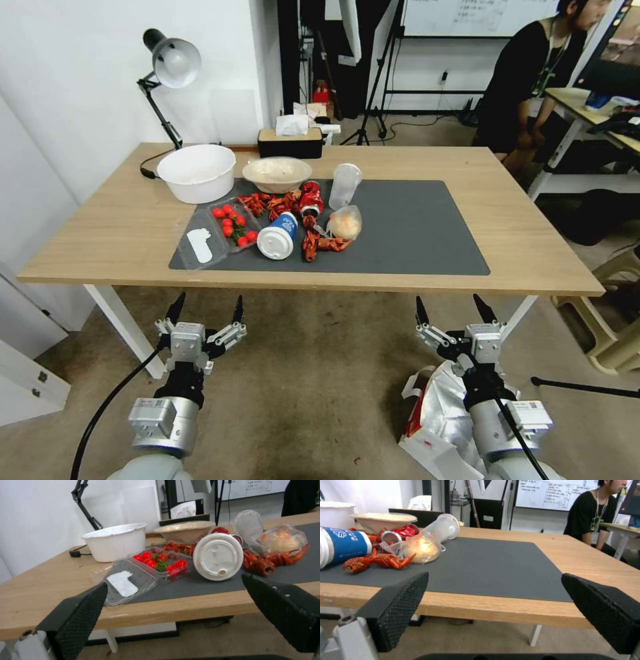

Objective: Pick up the food delivery bag from the floor and place it on the table.

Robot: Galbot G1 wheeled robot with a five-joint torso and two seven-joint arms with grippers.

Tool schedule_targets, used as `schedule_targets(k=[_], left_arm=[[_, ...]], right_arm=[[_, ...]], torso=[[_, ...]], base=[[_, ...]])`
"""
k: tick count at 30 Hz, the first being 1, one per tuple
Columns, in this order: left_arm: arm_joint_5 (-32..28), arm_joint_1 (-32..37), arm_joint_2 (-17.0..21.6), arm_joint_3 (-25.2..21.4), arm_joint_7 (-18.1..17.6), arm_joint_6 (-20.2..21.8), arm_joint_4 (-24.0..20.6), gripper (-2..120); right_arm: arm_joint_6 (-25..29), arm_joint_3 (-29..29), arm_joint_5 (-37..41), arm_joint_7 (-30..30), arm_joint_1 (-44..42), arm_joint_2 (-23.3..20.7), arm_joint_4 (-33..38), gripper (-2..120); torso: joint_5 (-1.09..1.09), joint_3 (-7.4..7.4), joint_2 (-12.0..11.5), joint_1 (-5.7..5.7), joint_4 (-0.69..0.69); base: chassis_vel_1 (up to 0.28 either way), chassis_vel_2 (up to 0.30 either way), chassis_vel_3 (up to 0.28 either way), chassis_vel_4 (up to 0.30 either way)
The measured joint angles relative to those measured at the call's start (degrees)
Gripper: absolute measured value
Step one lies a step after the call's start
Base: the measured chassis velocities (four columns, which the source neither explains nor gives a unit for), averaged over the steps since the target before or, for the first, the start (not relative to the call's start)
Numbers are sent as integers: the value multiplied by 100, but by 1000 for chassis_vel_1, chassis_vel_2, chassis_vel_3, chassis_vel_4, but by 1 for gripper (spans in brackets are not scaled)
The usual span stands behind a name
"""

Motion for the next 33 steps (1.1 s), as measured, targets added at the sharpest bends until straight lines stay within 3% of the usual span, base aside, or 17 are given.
schedule_targets(k=[27, 29, 31, 33], left_arm=[[-61, -7, -5, -9, -10, 24, -26, 100], [-158, -16, -13, -24, -37, 74, -76, 100], [-912, -128, -103, -169, -292, 464, -553, 100], [-1148, -164, -134, -215, -370, 580, -706, 100]], right_arm=[[-60, 53, 46, -3, 7, -3, 31, 100], [-214, 186, 158, -27, 25, -11, 137, 100], [-927, 846, 683, -135, 126, -61, 652, 100], [-1160, 1055, 855, -171, 158, -75, 817, 100]], torso=[[0, 0, 0, 0, 0], [1, 1, 0, 0, 0], [1, 0, 0, 0, 0], [2, 0, 0, 0, 0]], base=[[0, 0, 0, 0], [0, 0, 0, 0], [0, 0, 0, 0], [0, 0, 0, 0]])
